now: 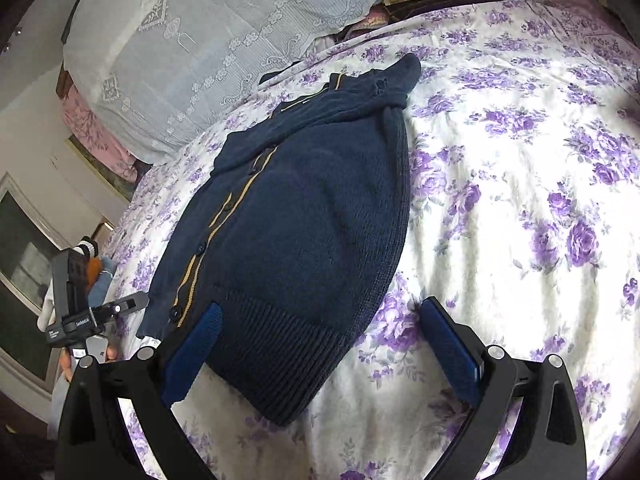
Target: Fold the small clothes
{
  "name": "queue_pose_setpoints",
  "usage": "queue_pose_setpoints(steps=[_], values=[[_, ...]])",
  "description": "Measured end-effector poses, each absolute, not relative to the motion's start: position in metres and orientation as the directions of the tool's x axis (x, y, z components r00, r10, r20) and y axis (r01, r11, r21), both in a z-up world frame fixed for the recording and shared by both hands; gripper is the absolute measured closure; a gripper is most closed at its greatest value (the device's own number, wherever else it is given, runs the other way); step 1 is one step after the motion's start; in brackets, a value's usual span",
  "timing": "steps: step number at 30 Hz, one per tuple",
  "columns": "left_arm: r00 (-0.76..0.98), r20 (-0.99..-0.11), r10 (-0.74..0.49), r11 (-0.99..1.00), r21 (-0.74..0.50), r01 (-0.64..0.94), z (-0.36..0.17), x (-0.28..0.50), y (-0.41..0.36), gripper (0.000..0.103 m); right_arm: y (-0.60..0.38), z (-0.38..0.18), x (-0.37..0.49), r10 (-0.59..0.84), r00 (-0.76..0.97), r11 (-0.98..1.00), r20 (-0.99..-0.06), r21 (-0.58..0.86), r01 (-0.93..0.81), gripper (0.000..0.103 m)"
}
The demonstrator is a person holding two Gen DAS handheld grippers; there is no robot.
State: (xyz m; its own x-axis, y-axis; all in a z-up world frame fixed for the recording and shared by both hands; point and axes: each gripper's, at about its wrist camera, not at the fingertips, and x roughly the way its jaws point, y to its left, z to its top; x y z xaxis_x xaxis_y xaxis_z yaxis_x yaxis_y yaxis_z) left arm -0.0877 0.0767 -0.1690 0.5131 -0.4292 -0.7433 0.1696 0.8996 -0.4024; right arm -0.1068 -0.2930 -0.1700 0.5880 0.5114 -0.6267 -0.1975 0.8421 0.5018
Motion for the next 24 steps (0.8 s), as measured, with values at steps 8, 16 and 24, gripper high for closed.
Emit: queue_pose_setpoints(steps=[8,16,24], values=[[0.440,-0.710,-0.550,0.835,-0.483,0.265,-0.170,-0.084,0.057,0.004,-0.281,-0.169,-0.107,0.557,0.557,0.818,-0.616,0.521,-0.243,0.005],[0.437,-0.696,-0.570,0.821,-0.487,0.296,-0.168,-0.081,0.054,0.038,-0.278,-0.173,-0.102,0.599,0.506,0.790,-0.621,0.562,-0.246,0.038],[0.435,-0.699,-0.567,0.823,-0.485,0.295,-0.171,-0.076,0.050,0.043,-0.278,-0.181,-0.090,0.625,0.501,0.760,-0.599,0.614,-0.214,0.074]])
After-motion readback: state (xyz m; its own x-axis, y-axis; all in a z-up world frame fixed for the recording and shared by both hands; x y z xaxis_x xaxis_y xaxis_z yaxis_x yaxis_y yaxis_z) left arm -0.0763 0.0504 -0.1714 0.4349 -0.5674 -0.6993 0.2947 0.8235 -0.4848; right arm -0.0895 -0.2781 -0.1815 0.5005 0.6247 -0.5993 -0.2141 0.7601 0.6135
